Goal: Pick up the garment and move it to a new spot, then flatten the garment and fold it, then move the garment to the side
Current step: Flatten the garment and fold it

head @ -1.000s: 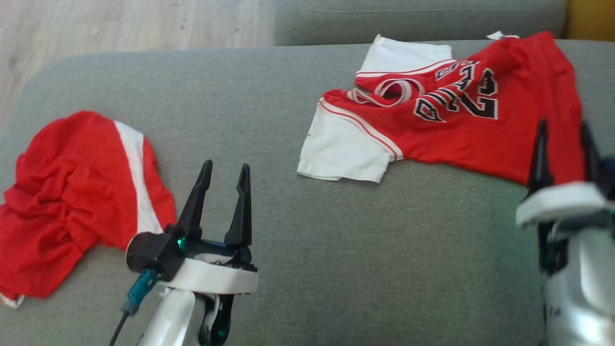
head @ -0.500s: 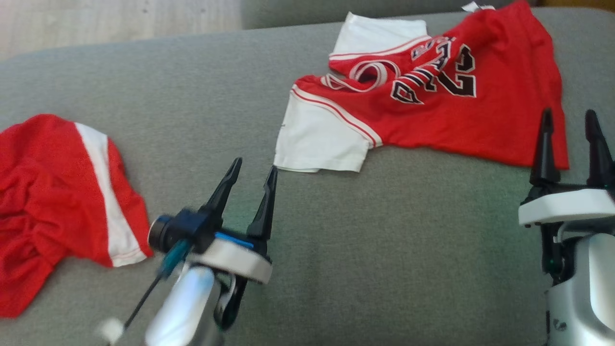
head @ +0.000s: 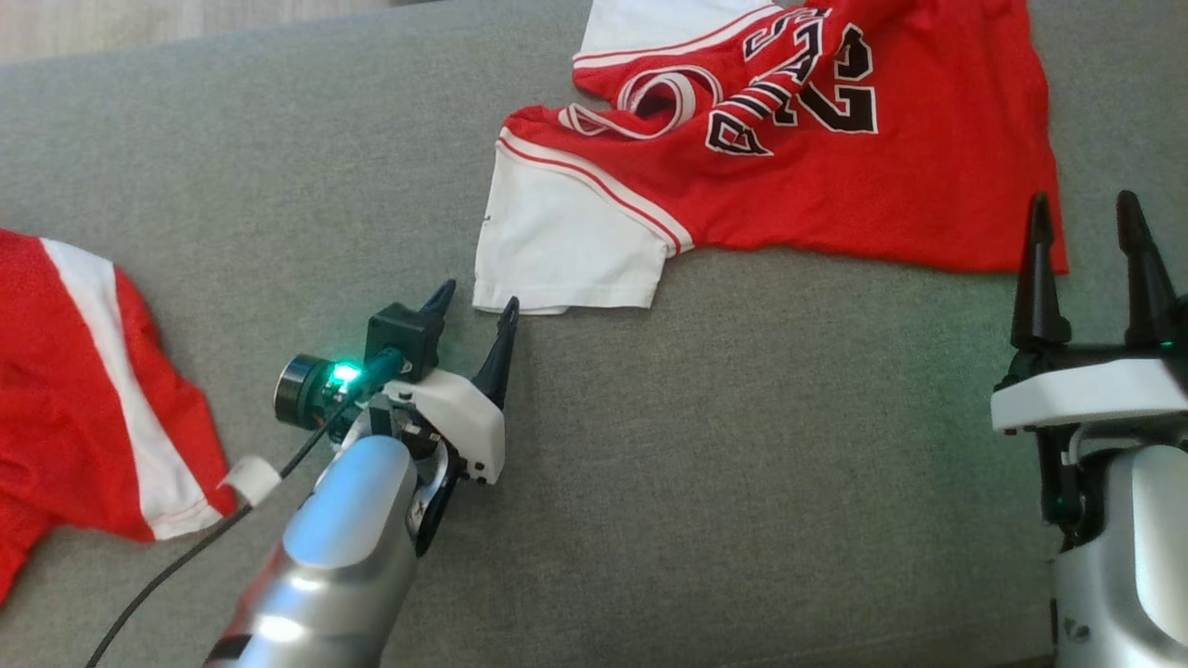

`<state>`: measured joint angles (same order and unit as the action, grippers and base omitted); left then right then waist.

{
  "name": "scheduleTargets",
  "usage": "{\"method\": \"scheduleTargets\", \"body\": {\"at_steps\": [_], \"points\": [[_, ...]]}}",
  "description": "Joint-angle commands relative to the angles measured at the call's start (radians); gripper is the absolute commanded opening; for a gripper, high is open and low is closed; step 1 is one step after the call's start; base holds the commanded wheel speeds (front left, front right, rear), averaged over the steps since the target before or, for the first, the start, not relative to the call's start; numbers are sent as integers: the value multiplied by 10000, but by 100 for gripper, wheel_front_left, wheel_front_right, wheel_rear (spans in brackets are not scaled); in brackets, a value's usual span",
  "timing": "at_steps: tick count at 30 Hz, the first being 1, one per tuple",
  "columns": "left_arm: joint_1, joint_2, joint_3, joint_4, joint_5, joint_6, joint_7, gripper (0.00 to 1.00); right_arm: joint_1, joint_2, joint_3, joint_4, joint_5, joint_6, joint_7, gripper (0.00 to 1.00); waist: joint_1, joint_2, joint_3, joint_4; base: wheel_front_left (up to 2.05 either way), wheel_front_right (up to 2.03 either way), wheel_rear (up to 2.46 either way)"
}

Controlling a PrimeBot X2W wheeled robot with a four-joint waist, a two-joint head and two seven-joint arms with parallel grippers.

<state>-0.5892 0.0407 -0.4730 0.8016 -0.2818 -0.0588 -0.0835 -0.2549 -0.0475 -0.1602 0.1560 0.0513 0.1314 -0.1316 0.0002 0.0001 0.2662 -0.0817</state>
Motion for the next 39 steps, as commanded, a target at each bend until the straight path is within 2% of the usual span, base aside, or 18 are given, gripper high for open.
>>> {"method": "scheduleTargets", "body": {"at_steps": [1, 5, 6, 7, 9, 14, 23, 34, 39], "points": [[-469, 95, 153, -16, 2, 120, 67, 100, -169, -29, 208, -419, -76, -7, 15, 100, -2, -1, 89, -53, 0, 0, 0], [-636, 95, -24, 357, -289, -57, 73, 100, -226, -28, 121, -405, -30, -7, -20, 100, -2, -1, 159, -74, 0, 0, 0], [-665, 95, -79, 404, -391, -95, 64, 96, -230, -28, 92, -377, -22, -7, -39, 100, -2, -1, 167, -62, 0, 0, 0], [-703, 95, -136, 450, -459, -110, 36, 73, -230, -28, 68, -340, -21, -7, -61, 100, -2, -1, 167, -47, 0, 0, 0], [-746, 95, -223, 509, -622, -137, -96, 0, -235, -28, 41, -258, -25, -7, -97, 100, -2, -1, 149, -13, 0, 0, 0], [-761, 95, -350, 442, -1144, -264, -527, 0, -257, -28, 23, -86, -35, -7, -143, 100, -2, -1, 46, 73, 0, 0, 0], [-604, 291, 307, 232, -1565, 82, -1677, 0, -117, -28, -196, 380, -131, -7, -99, 100, -2, -1, -476, 460, 0, 0, 0], [857, 520, 1079, -1491, -1285, 404, -1779, 0, 268, -28, -470, 1271, -106, -7, 265, 100, -2, -1, -967, 953, 0, 0, 0], [1399, 491, 1182, -1810, -1058, 460, -1781, 0, 333, -28, -321, 1455, 78, -7, 139, 100, -2, -1, -1125, 1083, 0, 0, 0]]}}
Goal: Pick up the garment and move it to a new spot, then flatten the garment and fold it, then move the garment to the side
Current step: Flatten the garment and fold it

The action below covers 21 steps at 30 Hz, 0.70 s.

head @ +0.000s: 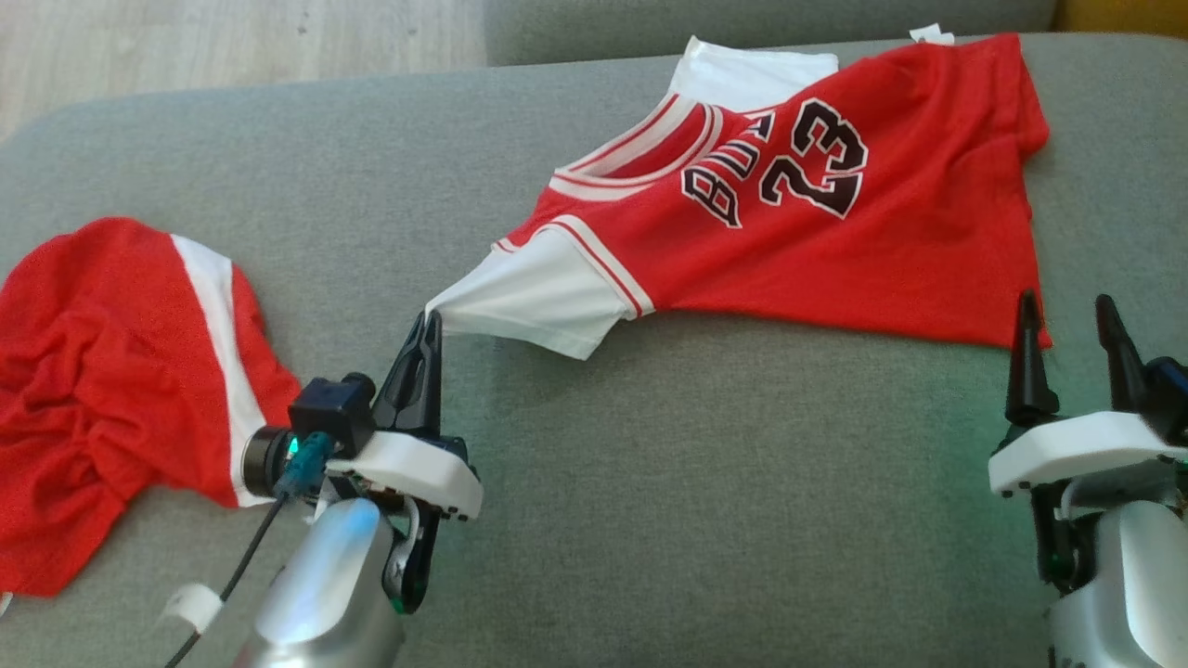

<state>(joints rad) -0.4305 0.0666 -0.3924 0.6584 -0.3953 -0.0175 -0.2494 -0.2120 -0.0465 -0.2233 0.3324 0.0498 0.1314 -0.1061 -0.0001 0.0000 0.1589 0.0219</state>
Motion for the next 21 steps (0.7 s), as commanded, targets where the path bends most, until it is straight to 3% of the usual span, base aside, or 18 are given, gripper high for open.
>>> {"method": "scheduleTargets", "body": {"at_steps": [1, 2, 10, 21], "points": [[-140, 224, 407, -557, 175, 67, -122, 42, -88, -37, 358, -317, 137, -7, -177, 100, 1, 0, -87, 80, 0, 0, 0], [-73, 209, 446, -778, 256, 53, -122, 100, -85, -37, 414, -334, 191, -7, -244, 100, 1, 0, -126, 116, 0, 0, 0], [1596, 19, 1365, -3504, 888, -311, -123, 100, 284, -37, 870, -671, 689, -7, -856, 100, 1, 0, -516, 388, 0, 0, 0], [2366, -140, 1678, -3901, 992, -577, -123, 100, 597, -37, 990, -774, 910, -7, -1009, 100, 1, 0, -418, 362, 0, 0, 0]]}}
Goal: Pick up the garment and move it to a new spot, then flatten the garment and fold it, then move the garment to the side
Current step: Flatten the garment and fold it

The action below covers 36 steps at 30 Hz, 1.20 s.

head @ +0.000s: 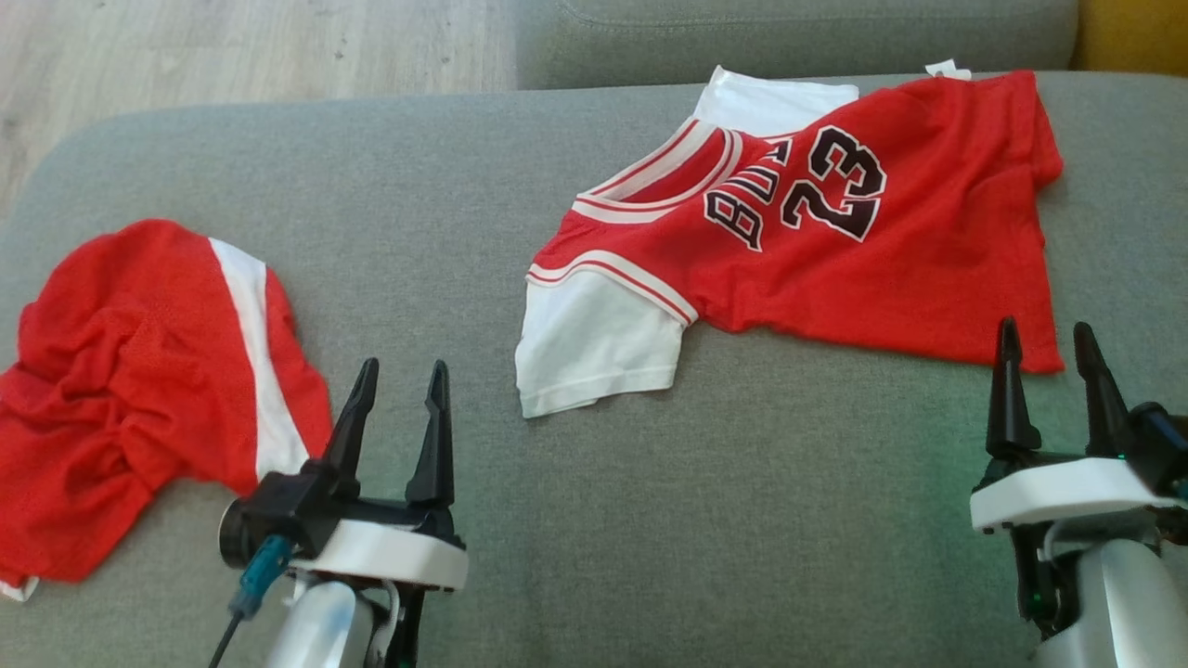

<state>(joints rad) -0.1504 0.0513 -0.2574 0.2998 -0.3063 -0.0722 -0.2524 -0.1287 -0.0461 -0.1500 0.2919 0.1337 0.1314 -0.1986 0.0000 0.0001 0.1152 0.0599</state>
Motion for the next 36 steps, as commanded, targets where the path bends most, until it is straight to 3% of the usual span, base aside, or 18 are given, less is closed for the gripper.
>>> {"method": "scheduleTargets", "body": {"at_steps": [1, 8, 26, 27, 29, 36], "points": [[-495, 9, 285, -250, 112, -67, -93, 100, -265, -41, 255, -388, 71, -7, -77, 100, 0, -1, 61, -45, 0, 0, 0], [-1122, -5, -789, 1260, -118, -416, 122, 100, -457, -41, 303, -450, 47, -7, -52, 100, 0, -1, 433, -304, 0, 0, 0], [-2772, -10, -1955, 3779, -1259, -549, 312, 100, -1015, -41, 404, -172, 154, -7, -208, 100, 0, -1, 1363, -901, 0, 0, 0], [-2816, -10, -1986, 3828, -1301, -552, 286, 49, -1025, -41, 330, -95, 104, -7, -187, 100, 0, -1, 1373, -914, 0, 0, 0], [-2907, -10, -2017, 3818, -1318, -557, 163, 0, -1061, -41, 124, 114, -35, -7, -88, 100, 0, -1, 1382, -917, 0, 0, 0], [-2875, -6, -1743, 3256, -1301, -564, -78, 0, -1483, -41, -971, 1239, -437, -7, 499, 100, 0, -1, 1301, -665, 0, 0, 0]]}}
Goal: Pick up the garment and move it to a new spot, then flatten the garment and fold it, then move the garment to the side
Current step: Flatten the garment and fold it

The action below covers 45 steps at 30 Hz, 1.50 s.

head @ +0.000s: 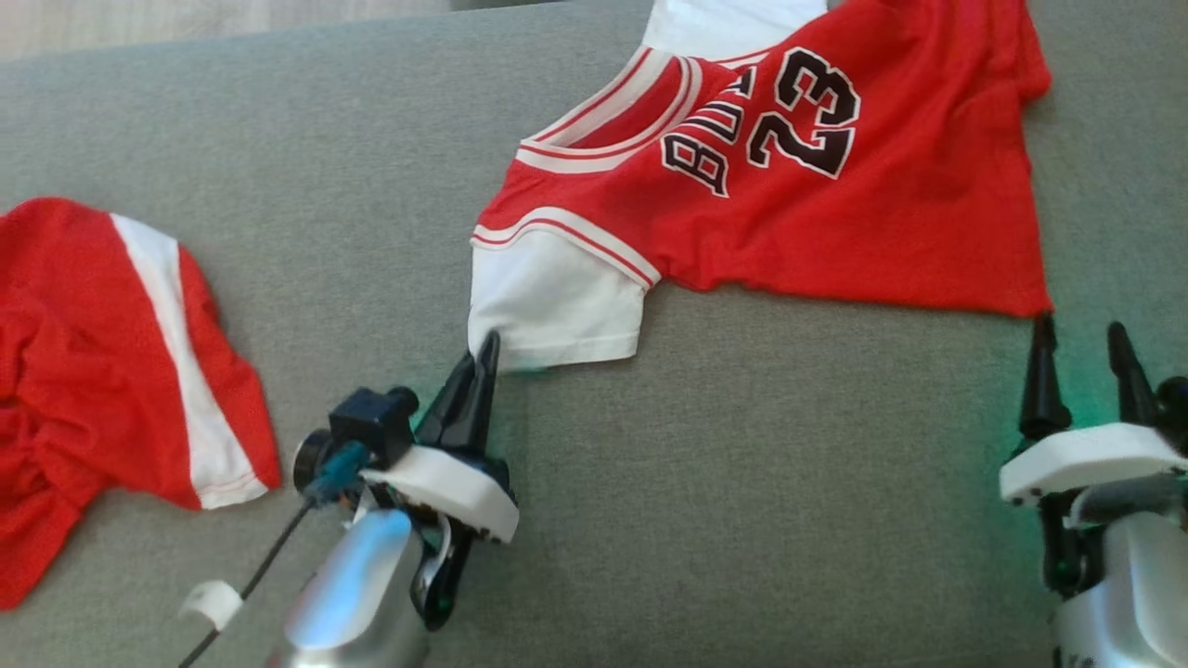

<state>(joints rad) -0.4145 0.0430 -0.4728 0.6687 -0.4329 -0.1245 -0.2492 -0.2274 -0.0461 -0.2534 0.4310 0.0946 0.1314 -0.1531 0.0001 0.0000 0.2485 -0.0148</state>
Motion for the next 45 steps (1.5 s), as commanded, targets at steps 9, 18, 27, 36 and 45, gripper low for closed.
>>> {"method": "scheduleTargets", "body": {"at_steps": [9, 18, 27, 36, 45], "points": [[192, 74, 1103, -2524, 253, -52, -123, 0, -1593, -41, -971, 1934, 705, -7, 420, 100, -1, 0, -28, 518, 0, 0, 0], [426, 73, 872, -3033, 426, -58, -125, 0, -2697, -41, -1329, 4375, 700, -7, -121, 100, -1, 0, 83, 765, 0, 0, 0], [514, 73, 1183, -2833, 19, -59, -125, 0, -3454, -41, -1038, 5370, 596, -7, -863, 0, -1, 0, -40, 698, 0, 0, 0], [197, 264, 1747, -3197, -44, -60, -125, 0, -3318, -41, -4, 3044, 427, -7, -1075, 0, -1, 0, -919, 333, 0, 0, 0], [-930, 669, 2711, -4831, -448, -29, -124, 0, -3197, -210, 1477, -1442, 161, -7, 98, 0, -1, 0, -2115, -1, 0, 0, 0]]}}
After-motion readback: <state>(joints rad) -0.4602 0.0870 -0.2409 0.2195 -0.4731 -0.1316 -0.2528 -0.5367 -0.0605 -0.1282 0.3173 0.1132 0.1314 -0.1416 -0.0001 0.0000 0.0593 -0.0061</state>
